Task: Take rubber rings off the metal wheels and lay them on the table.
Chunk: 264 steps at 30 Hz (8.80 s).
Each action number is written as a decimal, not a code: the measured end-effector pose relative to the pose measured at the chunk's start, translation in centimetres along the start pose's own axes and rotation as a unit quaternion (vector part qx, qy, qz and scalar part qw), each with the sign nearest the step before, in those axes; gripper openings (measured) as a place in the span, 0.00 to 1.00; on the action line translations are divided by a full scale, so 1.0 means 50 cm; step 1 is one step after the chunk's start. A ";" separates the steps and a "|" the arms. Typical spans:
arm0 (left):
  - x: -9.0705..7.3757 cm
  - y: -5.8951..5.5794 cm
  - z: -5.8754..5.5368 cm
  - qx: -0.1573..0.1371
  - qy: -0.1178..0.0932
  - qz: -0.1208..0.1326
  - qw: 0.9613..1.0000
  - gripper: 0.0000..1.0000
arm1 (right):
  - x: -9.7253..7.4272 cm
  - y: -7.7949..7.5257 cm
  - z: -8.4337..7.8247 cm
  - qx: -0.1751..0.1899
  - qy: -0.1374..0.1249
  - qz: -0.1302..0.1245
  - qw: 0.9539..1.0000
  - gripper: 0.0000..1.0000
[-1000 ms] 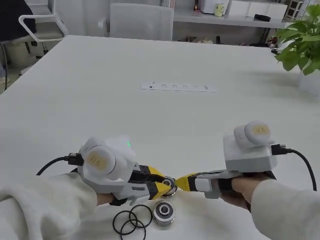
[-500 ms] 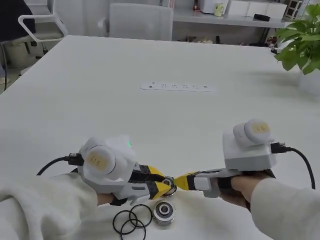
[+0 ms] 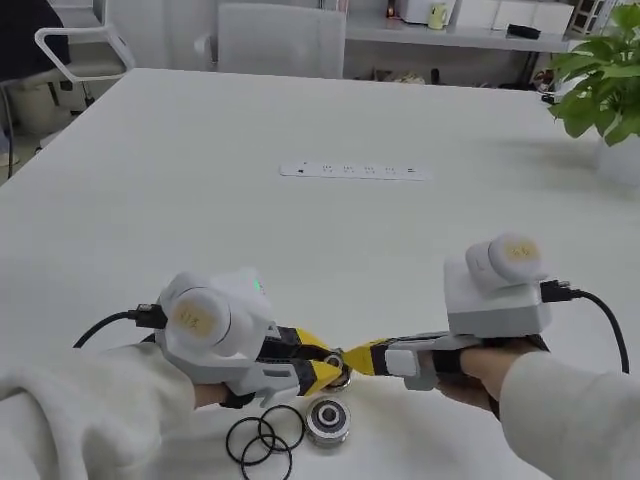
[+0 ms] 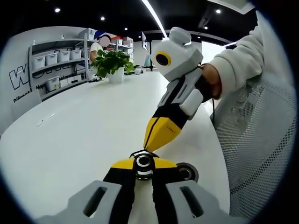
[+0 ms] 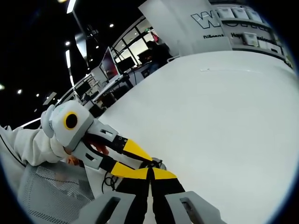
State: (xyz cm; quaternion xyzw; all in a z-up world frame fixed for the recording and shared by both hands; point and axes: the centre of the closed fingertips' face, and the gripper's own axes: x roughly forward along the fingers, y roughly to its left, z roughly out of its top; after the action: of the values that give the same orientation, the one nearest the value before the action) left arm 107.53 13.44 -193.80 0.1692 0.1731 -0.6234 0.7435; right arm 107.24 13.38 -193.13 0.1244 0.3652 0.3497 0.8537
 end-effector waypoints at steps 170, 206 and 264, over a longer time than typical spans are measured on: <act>-0.208 -0.077 -0.079 -0.060 0.044 0.012 0.997 0.78 | 0.040 0.169 -0.140 -0.231 0.162 0.101 0.954 0.08; -0.208 -0.076 -0.076 -0.061 0.041 0.014 0.997 0.77 | -0.007 0.163 -0.054 -0.220 0.100 0.086 0.967 0.18; -0.206 -0.079 -0.069 -0.075 0.028 0.009 0.997 0.79 | -0.165 0.061 0.022 -0.203 -0.032 0.032 0.978 0.78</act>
State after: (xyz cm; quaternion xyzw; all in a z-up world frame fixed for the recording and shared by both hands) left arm 101.80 23.35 -192.15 0.1317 0.2388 -0.5971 0.7544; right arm 102.46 9.98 -186.50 -0.0289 0.2551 0.4396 0.8607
